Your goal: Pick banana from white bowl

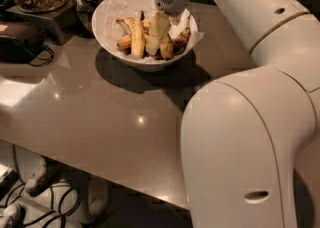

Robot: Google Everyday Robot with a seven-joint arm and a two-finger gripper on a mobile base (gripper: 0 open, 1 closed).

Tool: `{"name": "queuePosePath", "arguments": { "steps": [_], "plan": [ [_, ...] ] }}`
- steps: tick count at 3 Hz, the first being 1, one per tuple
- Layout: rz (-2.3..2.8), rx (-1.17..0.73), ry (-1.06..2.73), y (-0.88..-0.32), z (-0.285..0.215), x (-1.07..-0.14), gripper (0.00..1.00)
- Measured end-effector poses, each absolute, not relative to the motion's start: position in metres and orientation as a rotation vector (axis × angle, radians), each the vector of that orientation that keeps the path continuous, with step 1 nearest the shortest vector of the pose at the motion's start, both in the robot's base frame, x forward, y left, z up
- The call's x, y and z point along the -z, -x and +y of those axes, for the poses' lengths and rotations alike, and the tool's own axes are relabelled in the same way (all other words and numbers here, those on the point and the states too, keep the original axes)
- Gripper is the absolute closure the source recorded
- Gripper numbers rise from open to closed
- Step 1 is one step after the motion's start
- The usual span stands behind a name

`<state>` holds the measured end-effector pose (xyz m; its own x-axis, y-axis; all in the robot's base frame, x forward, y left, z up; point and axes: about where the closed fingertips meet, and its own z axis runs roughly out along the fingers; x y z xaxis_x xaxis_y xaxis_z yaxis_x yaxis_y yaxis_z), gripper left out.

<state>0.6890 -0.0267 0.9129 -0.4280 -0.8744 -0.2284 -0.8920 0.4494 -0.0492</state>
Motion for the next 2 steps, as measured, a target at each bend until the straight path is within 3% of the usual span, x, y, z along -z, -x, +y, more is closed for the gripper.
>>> {"name": "queuePosePath", "arguments": {
  "steps": [2],
  "plan": [
    [2.516, -0.150, 1.519, -0.6953, -0.0315, -0.8934, 0.57]
  ]
}}
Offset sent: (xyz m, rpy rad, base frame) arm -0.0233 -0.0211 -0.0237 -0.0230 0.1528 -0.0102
